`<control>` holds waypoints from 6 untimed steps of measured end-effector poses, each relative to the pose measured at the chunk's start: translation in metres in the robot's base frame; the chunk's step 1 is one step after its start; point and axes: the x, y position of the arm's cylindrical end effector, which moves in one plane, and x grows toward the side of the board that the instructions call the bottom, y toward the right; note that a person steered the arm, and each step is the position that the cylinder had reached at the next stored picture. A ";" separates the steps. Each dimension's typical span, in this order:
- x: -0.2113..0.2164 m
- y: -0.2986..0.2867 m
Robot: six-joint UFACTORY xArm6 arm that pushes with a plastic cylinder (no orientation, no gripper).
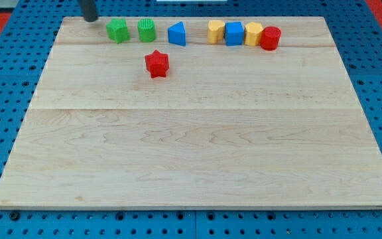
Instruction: Push the green star slightly towards the bottom of the board
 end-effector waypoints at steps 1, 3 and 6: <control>0.001 0.023; 0.067 0.055; 0.034 0.068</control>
